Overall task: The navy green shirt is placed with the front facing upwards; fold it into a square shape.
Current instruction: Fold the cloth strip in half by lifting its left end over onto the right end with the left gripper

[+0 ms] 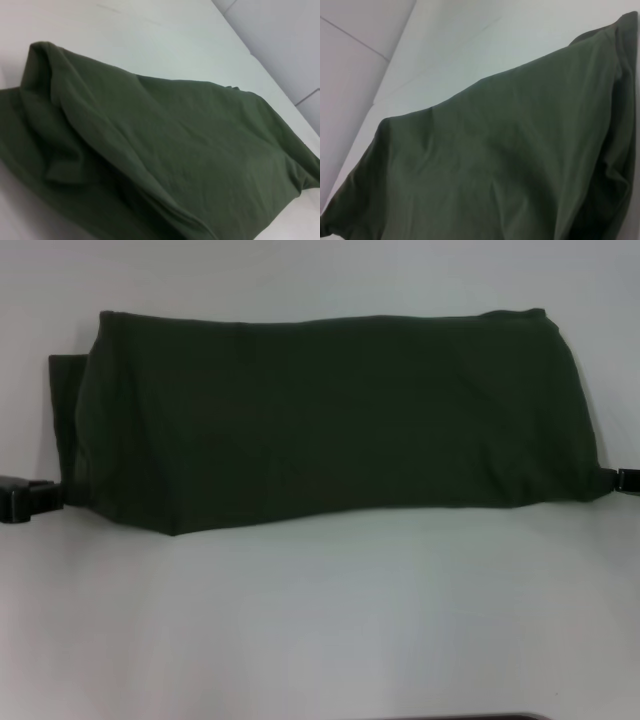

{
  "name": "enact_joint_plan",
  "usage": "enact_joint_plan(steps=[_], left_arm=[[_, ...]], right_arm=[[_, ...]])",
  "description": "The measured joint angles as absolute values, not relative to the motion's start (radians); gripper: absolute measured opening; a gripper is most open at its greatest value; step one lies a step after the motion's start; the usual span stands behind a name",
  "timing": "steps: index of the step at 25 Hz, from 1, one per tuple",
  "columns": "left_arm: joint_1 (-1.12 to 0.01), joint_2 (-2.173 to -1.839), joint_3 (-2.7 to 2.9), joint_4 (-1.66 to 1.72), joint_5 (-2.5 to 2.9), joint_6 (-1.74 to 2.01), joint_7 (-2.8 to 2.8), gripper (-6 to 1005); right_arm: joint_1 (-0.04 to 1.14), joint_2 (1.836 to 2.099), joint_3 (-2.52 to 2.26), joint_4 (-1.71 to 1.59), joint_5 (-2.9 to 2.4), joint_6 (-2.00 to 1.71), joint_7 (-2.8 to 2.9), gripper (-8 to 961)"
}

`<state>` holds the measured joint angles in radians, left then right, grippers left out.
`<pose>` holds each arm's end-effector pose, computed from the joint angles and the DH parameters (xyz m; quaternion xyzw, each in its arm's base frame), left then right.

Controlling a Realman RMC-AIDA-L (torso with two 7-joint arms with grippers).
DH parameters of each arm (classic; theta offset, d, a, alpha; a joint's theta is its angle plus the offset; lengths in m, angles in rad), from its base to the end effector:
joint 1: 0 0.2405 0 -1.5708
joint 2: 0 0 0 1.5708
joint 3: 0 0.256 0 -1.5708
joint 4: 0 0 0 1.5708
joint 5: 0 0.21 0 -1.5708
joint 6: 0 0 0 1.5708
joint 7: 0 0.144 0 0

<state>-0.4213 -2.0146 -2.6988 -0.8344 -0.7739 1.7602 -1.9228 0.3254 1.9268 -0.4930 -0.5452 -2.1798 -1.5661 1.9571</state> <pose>-0.3329 0.2788 0.0625 -0.8459 -0.5012 -0.1511 0.1019 0.3790 0.2571 0.0533 -0.7551 0.6041 0.2150 0.1362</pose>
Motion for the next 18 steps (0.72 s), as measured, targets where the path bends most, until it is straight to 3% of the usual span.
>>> enact_joint_plan(steps=[18], left_arm=[[-0.347, -1.984, -2.701, -0.84, -0.763, 1.828, -1.935, -1]], right_arm=[[0.245, 1.917, -0.481, -0.558, -2.179, -1.675, 1.919, 10]])
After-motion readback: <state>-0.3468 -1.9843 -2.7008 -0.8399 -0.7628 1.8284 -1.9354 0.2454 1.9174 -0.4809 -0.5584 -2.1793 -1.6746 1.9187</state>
